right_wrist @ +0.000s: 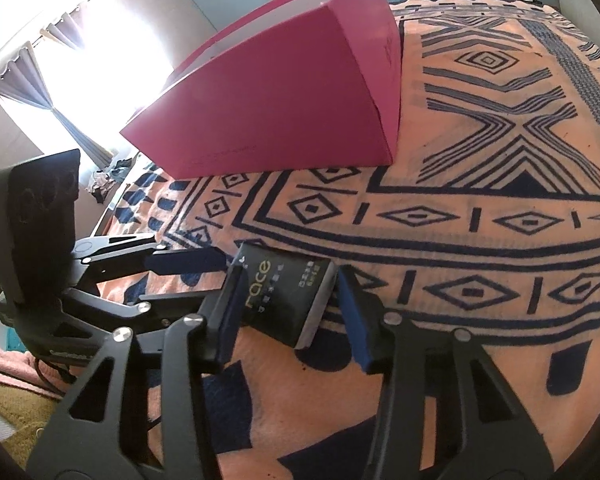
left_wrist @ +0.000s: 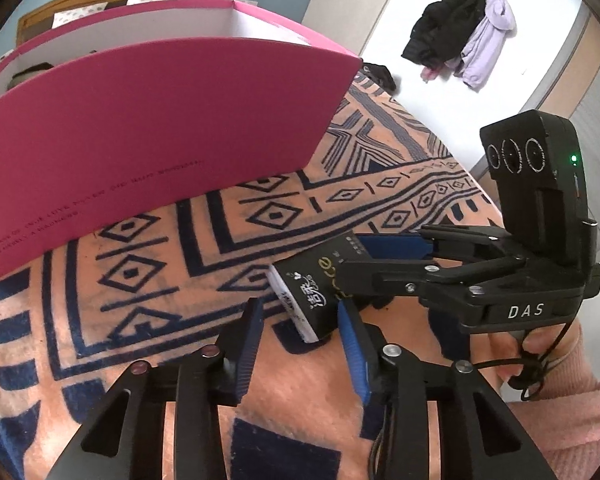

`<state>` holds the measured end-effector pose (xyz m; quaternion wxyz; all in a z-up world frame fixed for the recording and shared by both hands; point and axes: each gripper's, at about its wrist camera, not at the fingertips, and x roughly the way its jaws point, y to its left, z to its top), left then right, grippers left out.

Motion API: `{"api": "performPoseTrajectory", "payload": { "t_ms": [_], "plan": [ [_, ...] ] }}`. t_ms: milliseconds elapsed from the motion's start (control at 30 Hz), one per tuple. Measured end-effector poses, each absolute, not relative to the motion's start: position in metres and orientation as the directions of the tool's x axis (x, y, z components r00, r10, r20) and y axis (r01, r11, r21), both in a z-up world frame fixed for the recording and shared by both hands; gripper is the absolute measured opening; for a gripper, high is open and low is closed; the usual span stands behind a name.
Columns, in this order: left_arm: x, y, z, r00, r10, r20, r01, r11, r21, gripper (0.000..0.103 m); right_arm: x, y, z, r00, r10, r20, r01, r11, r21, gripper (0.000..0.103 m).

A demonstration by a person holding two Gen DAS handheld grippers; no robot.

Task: Organize objects
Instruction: 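Close the right gripper on the black Face card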

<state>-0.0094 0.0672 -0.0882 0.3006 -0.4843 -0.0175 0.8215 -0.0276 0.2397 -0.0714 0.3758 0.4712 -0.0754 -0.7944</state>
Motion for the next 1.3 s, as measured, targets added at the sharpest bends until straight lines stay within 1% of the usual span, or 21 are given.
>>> {"api": "performPoseTrajectory", "payload": {
  "t_ms": [67, 167, 300, 1133, 1233, 1300],
  "plan": [
    [-0.009, 0.069, -0.088, -0.343, 0.52, -0.782, -0.483, -0.812, -0.328, 0.031, -0.027, 0.24, -0.072, -0.274, -0.67, -0.69, 0.526, -0.705, 0.475, 0.048],
    [-0.007, 0.07, -0.087, -0.341, 0.527, -0.779, -0.492, -0.806, -0.33, 0.027, -0.027, 0.24, -0.072, -0.273, -0.672, -0.688, 0.524, -0.704, 0.479, 0.048],
    [-0.008, 0.07, -0.088, -0.338, 0.53, -0.777, -0.491, -0.804, -0.335, 0.027, -0.027, 0.24, -0.072, -0.271, -0.674, -0.687, 0.525, -0.702, 0.482, 0.044],
    [-0.012, 0.06, -0.089, -0.351, 0.533, -0.77, -0.46, -0.814, -0.354, 0.027, -0.026, 0.234, -0.072, -0.267, -0.671, -0.692, 0.523, -0.704, 0.48, 0.043],
    [-0.012, 0.061, -0.089, -0.345, 0.536, -0.77, -0.46, -0.812, -0.359, 0.027, -0.026, 0.235, -0.073, -0.265, -0.672, -0.692, 0.524, -0.703, 0.481, 0.038],
    [-0.012, 0.061, -0.089, -0.345, 0.536, -0.77, -0.46, -0.812, -0.36, 0.027, -0.025, 0.233, -0.072, -0.271, -0.667, -0.694, 0.532, -0.705, 0.469, 0.038]
  ]
}}
